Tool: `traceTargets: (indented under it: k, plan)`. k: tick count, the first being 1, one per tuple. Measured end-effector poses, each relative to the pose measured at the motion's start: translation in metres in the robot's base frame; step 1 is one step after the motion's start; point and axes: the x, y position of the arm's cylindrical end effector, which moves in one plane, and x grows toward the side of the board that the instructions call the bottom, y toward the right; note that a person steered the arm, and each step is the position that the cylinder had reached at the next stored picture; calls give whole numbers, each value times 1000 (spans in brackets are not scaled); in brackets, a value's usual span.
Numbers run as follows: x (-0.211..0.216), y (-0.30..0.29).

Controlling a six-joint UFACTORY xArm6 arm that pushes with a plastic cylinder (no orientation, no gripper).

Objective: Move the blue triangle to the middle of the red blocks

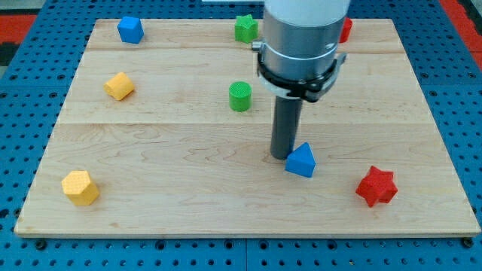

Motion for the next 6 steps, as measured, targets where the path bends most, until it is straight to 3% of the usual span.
traceTargets:
  k: [2, 4, 6]
  plan:
    - [51, -9]
    - [1, 50]
    - [16, 50]
